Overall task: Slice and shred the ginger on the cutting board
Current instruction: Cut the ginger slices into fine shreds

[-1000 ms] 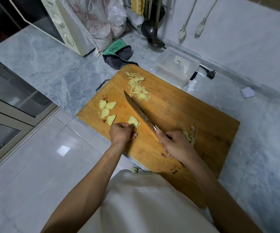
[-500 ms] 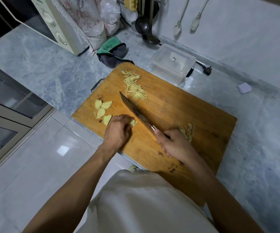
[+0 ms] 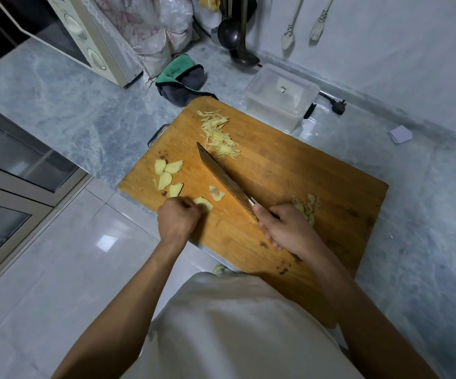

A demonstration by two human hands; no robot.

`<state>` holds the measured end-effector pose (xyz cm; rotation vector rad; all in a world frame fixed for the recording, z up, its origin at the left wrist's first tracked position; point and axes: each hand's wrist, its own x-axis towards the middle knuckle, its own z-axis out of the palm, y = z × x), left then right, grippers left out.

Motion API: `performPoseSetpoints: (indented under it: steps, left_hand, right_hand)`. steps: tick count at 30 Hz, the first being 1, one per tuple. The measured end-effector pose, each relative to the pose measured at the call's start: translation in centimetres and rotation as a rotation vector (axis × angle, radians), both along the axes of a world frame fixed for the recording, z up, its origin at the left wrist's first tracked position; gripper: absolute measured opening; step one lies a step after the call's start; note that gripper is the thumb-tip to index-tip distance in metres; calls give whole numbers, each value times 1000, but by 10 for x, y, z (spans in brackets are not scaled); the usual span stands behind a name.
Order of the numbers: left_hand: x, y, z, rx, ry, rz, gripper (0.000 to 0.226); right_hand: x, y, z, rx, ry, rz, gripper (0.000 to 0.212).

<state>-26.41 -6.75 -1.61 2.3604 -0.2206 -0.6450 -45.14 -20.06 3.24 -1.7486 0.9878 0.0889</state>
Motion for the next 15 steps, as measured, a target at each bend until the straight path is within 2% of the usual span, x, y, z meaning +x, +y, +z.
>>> performPoseSetpoints:
  steps: [3, 6, 8, 12, 15]
  left_hand:
    - [6, -8, 3, -71, -156, -221, 4]
    - [20, -23, 4, -40, -261, -569, 36]
    - [31, -33, 5, 57, -286, -743, 43]
    - [47, -45, 14, 133, -255, -929, 29]
    - [49, -52, 21, 234, -284, -1078, 28]
  right_hand:
    - [1, 1, 0, -6, -5, 6, 65]
    - [0, 3, 0, -10, 0, 6, 64]
    - [-1, 3, 0, 0, -7, -1, 63]
    - [-5, 2, 1, 32, -34, -45, 59]
    - [-5, 1, 1, 38, -34, -77, 56]
